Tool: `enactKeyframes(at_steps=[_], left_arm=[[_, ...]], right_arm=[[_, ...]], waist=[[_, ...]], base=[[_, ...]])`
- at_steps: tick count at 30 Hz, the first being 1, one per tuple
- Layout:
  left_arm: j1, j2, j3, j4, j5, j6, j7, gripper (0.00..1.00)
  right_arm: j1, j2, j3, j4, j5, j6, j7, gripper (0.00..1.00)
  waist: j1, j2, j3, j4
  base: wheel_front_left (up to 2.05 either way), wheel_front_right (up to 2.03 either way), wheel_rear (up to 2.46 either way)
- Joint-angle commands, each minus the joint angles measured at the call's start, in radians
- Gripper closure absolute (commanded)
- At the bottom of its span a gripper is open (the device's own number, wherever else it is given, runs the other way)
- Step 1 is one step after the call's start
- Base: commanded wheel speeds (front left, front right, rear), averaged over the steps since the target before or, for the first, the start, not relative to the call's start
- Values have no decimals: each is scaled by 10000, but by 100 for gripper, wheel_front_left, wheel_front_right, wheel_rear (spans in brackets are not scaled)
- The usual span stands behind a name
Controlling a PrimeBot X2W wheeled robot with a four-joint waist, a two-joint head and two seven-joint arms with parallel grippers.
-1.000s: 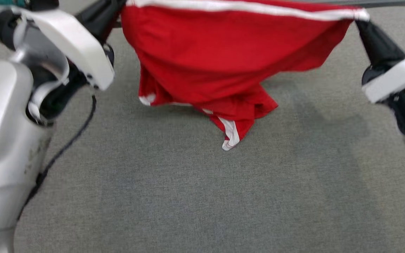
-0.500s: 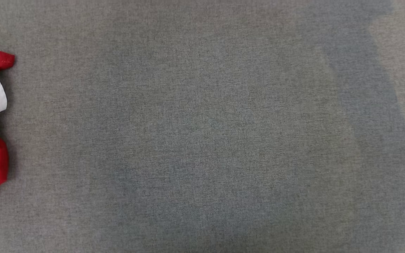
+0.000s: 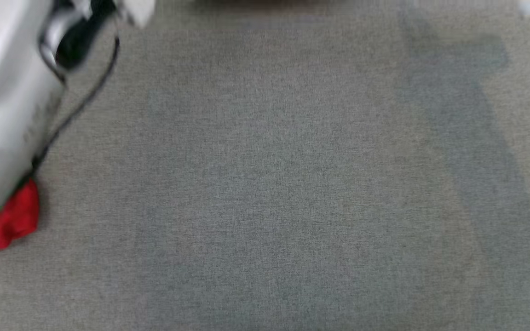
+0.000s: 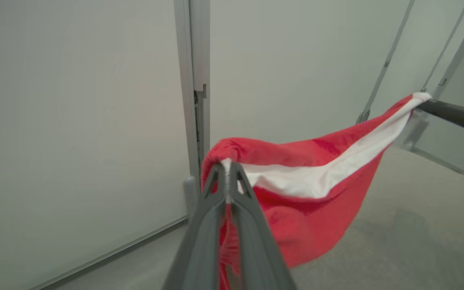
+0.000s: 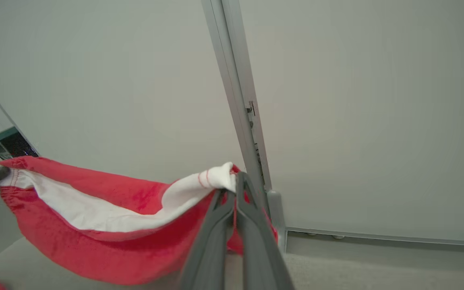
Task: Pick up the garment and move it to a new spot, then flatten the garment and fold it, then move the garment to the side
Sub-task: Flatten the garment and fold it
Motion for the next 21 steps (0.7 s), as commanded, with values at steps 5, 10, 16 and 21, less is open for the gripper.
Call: enactKeyframes(at_steps=[5, 10, 16, 21], left_arm=[[1839, 543, -1085, -509, -1226, -10, -66, 100], [3468, 981, -1716, -1069, -2264, -10, 465, 100], [5262, 1583, -2030, -2100, -3129, 266, 947, 100], [6702, 2396, -2521, -4064, -3454, 994, 1432, 100]], right_arm=[[1818, -625, 1013, -378, 734, 2, -27, 100], [3346, -1280, 1893, -878, 1263, 2, 385, 100], [4947, -2015, 2461, -1588, 1699, 2, 532, 100], [6150, -2627, 2713, -2360, 1922, 2, 656, 100]], waist=[[-1, 0, -963, -17], [-1, 0, -1972, -92], [-1, 0, -3175, -219], [-1, 0, -3896, -278]], base=[[0, 0, 0], [0, 0, 0], [0, 0, 0], [0, 0, 0]])
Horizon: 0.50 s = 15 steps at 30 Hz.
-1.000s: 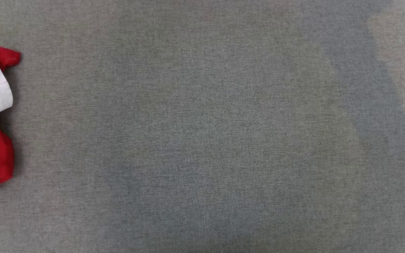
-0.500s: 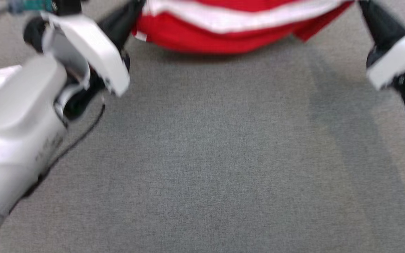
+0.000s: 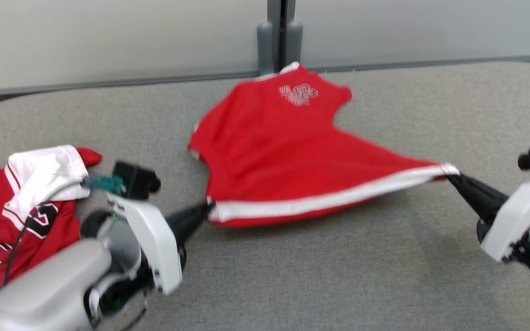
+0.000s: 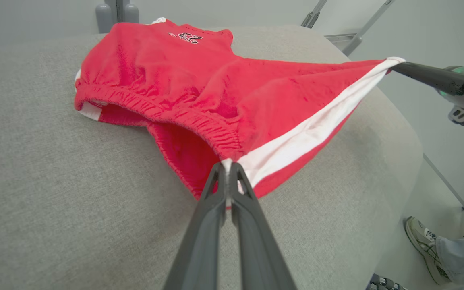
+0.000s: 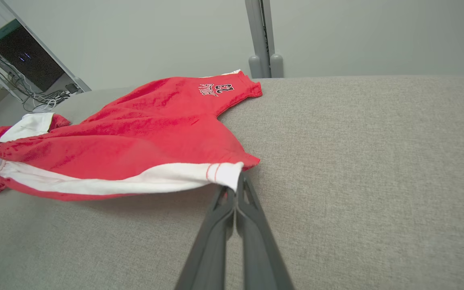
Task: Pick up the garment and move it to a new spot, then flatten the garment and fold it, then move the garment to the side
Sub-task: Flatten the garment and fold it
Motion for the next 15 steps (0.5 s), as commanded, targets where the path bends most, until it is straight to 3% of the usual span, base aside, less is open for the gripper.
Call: enactKeyframes(at_steps=[1, 8, 11, 15], left_arm=[[406, 294, -86, -627, -157, 289, 122, 100], [1797, 1783, -445, -4083, -654, 1767, 641, 100], [1977, 2067, -316, -4786, -887, 2089, 618, 100], [1670, 2231, -16, -5079, -1356, 2137, 893, 100]], right_arm=[[408, -254, 15, -211, 93, 2, 40, 100], [2083, -1528, -416, -1792, 410, 2, -19, 100], [2399, -1901, -777, -2265, 374, 2, 58, 100], [2135, -2124, -1315, -2581, 194, 2, 530, 100]], waist=[[-1, 0, -499, -68], [-1, 0, -549, 124], [-1, 0, -387, 222], [-1, 0, -88, 385]], base=[[0, 0, 0], [0, 0, 0], [0, 0, 0], [0, 0, 0]])
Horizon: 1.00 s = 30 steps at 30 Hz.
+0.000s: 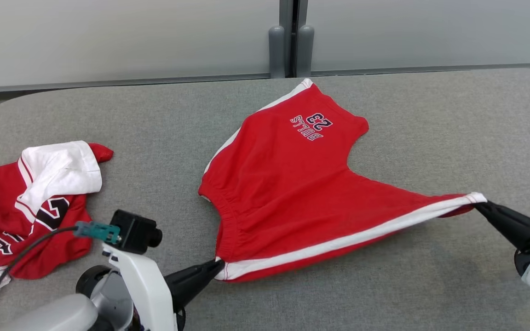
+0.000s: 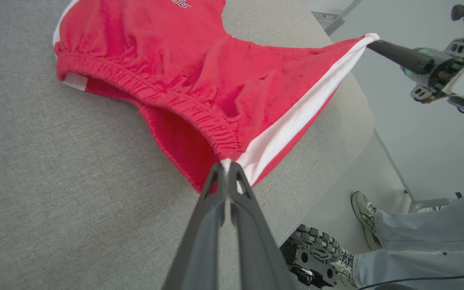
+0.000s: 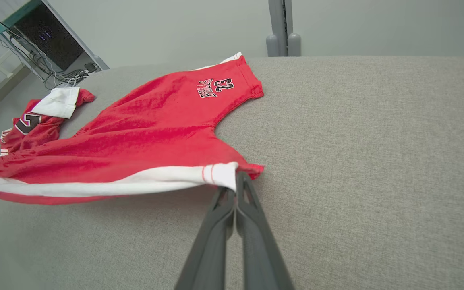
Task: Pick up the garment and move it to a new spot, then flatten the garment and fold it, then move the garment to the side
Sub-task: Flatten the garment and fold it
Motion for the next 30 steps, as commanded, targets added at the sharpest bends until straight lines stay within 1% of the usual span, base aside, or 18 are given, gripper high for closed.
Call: enactKeyframes(at_steps=[1, 3, 4, 6, 8, 9, 12, 16, 19, 23, 30], left_arm=[[-340, 46, 229, 44, -339, -81, 210, 100], [-634, 39, 419, 201, -821, -303, 670, 100], [-634, 39, 419, 201, -821, -303, 670, 100], [-1100, -28, 636, 487, -1286, -593, 1212, 100], [-1618, -203, 790, 818, -1725, -984, 1830, 100], [-1882, -284, 860, 1070, -1907, -1106, 2145, 100], [-2828, -527, 989, 1918, -2322, -1340, 3195, 100], [-3845, -945, 1316, 3016, -2820, -1491, 4043, 100], [-4397, -1201, 1483, 3637, -3035, -1608, 4467, 100], [-4911, -1509, 1636, 4163, -3188, -1813, 4753, 100], [-5629, -2070, 1792, 4808, -3023, -2121, 4840, 100]], right_arm=[[-312, -11, -244, -64, -54, 2, 296, 100], [-629, 37, -462, -42, -63, 2, 789, 100], [-629, 37, -462, -42, -63, 2, 789, 100], [-1056, 99, -678, 104, -16, 2, 1354, 100], [-1574, 155, -883, 322, -79, 2, 1923, 100], [-1834, 238, -955, 443, -80, 2, 2212, 100], [-2708, 534, -1147, 744, -139, 2, 3023, 100], [-3869, 994, -1280, 1261, -286, 2, 3910, 100], [-4697, 1330, -1285, 1779, -514, 2, 4406, 100], [-5701, 1819, -1260, 2538, -784, 2, 4814, 100], [-7473, 2354, -1123, 3717, -1294, 2, 5235, 100]], waist=[[1, 0, 242, 160], [1, 0, 455, 306], [1, 0, 455, 306], [1, 0, 739, 486], [1, 0, 1062, 680], [1, 0, 1217, 773], [1, 0, 1715, 1032], [1, 0, 2302, 1262], [1, 0, 2724, 1419], [1, 0, 3290, 1655], [1, 0, 4137, 2211]], base=[[0, 0, 0], [0, 0, 0], [0, 0, 0], [0, 0, 0], [0, 0, 0], [0, 0, 0], [0, 0, 0], [0, 0, 0], [0, 0, 0], [0, 0, 0], [0, 0, 0]])
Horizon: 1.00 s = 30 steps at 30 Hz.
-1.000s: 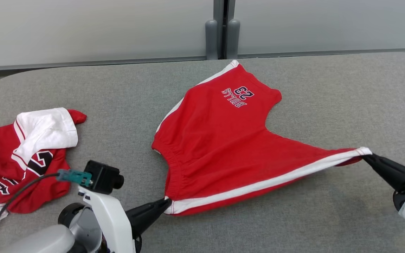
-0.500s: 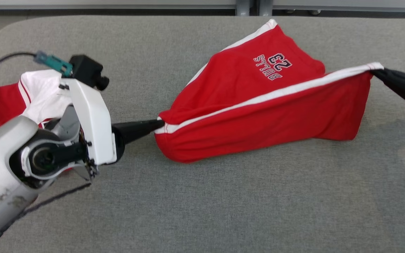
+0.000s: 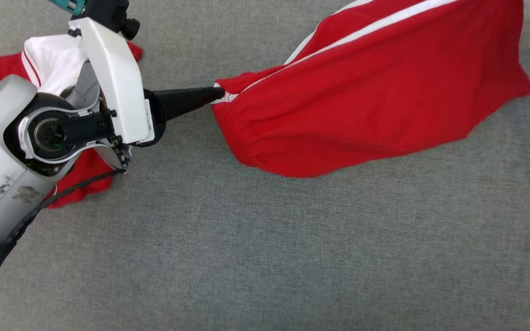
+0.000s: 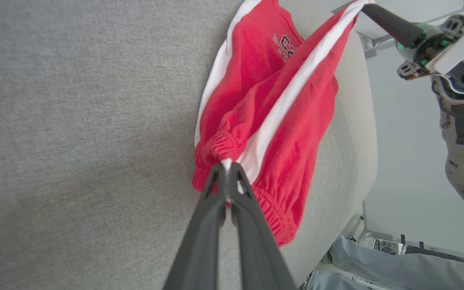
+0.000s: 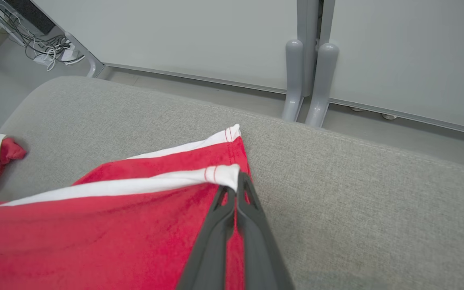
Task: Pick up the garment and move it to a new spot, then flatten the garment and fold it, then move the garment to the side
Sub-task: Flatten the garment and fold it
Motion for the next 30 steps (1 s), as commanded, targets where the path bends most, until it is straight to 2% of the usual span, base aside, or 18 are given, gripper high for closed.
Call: enactKeyframes(at_steps=[1, 12, 13, 14, 15, 16, 17, 22, 30], left_arm=[[-186, -72, 55, 99, 46, -66, -3, 100], [-848, -968, 105, 1091, 132, -310, 79, 100], [-872, -1044, 102, 1172, 125, -340, 85, 100], [-880, -1117, 89, 1247, 142, -377, 75, 100], [-890, -1163, 105, 1359, 194, -376, -12, 64], [-877, -1207, 102, 1456, 211, -402, -47, 25], [-849, -1244, 83, 1558, 242, -434, -70, 0], [-627, -1230, 92, 1864, 289, -575, -156, 0], [27, -372, 31, 1513, 1182, -761, -1208, 0]], right_arm=[[-204, 48, 62, 161, -77, 2, 86, 100], [-1756, 817, 802, 1786, -515, 2, 43, 100], [-1830, 886, 874, 1892, -539, 2, 6, 93], [-1881, 954, 939, 2008, -544, 2, -83, 59], [-1905, 1037, 984, 2094, -505, 2, -175, 1], [-1890, 1121, 1027, 2185, -429, 2, -273, 0], [-1847, 1206, 1077, 2278, -374, 2, -366, 0], [-1512, 1336, 1337, 2394, -203, 2, -890, 0], [-551, 1249, 1578, 2617, -41, 2, -2898, 0]], waist=[[0, 0, 379, 353], [0, 0, 1043, 887], [0, 0, 1059, 895], [0, 0, 1065, 899], [0, 0, 1058, 894], [0, 0, 1029, 878], [0, 0, 978, 854], [0, 0, 568, 735], [0, 0, -589, 459]], base=[[0, 0, 0], [0, 0, 0], [0, 0, 0], [0, 0, 0], [0, 0, 0], [0, 0, 0], [0, 0, 0], [0, 0, 0], [0, 0, 0]])
